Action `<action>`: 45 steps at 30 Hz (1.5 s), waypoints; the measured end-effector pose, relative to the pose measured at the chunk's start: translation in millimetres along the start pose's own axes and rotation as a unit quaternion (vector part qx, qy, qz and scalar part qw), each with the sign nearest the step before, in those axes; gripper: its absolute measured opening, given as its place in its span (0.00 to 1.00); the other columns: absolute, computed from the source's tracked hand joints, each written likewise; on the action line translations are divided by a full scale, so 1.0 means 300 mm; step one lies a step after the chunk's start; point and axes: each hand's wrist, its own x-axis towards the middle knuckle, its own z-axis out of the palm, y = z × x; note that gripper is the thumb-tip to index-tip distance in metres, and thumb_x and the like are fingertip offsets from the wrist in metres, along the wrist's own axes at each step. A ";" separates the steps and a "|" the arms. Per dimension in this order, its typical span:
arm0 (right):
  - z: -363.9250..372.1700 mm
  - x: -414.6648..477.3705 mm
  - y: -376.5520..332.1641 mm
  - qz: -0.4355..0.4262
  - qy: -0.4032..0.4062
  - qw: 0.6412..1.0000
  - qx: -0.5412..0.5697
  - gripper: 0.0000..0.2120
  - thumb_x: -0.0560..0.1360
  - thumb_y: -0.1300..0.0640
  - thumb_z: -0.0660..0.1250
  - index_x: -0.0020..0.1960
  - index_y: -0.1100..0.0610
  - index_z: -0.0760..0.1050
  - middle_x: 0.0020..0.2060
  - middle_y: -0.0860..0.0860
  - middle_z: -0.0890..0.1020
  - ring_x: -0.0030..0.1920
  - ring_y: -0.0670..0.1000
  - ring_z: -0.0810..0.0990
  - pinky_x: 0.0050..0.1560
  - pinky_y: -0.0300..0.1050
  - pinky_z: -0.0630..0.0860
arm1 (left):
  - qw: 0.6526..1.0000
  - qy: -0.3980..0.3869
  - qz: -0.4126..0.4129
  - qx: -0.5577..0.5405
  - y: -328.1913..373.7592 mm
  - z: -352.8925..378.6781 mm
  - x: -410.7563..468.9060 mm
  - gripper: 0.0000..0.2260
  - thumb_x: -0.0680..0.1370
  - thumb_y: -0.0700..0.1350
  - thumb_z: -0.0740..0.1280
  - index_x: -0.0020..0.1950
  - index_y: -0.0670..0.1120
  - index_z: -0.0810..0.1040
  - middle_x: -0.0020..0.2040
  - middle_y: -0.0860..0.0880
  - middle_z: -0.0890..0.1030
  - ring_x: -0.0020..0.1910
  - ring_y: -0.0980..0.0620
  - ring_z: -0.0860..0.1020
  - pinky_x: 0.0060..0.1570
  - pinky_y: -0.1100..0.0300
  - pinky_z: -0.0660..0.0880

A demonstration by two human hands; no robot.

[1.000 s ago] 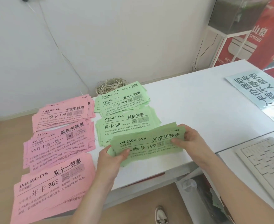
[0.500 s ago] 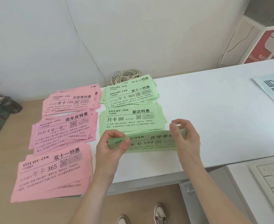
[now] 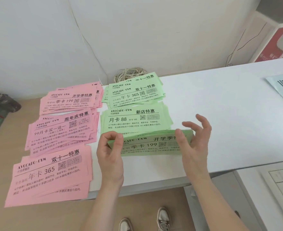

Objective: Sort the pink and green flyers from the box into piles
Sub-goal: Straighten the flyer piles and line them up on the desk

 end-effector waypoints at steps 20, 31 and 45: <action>-0.052 -0.051 0.119 -0.203 -0.129 0.943 -0.231 0.27 0.74 0.69 0.61 0.69 0.51 0.62 0.52 0.48 0.72 0.53 0.40 0.72 0.52 0.27 0.68 | 0.991 -0.079 -0.079 0.077 -0.037 -0.149 -0.023 0.22 0.72 0.22 0.65 0.48 0.51 0.78 0.42 0.53 0.85 0.45 0.56 0.81 0.49 0.62 0.77; -0.044 -0.055 0.108 -0.264 -0.133 0.922 -0.249 0.17 0.74 0.69 0.58 0.61 0.56 0.65 0.46 0.54 0.71 0.45 0.46 0.72 0.42 0.38 0.72 | 0.989 -0.080 -0.065 0.109 -0.034 -0.149 -0.021 0.19 0.72 0.29 0.62 0.41 0.55 0.76 0.41 0.56 0.78 0.45 0.56 0.74 0.52 0.55 0.68; -0.051 -0.061 0.103 -0.205 -0.158 0.904 -0.339 0.30 0.72 0.70 0.57 0.66 0.42 0.63 0.50 0.52 0.71 0.33 0.55 0.74 0.30 0.51 0.76 | 0.970 -0.082 -0.080 0.215 -0.041 -0.158 -0.031 0.18 0.76 0.25 0.58 0.42 0.50 0.70 0.39 0.59 0.80 0.40 0.57 0.74 0.43 0.67 0.68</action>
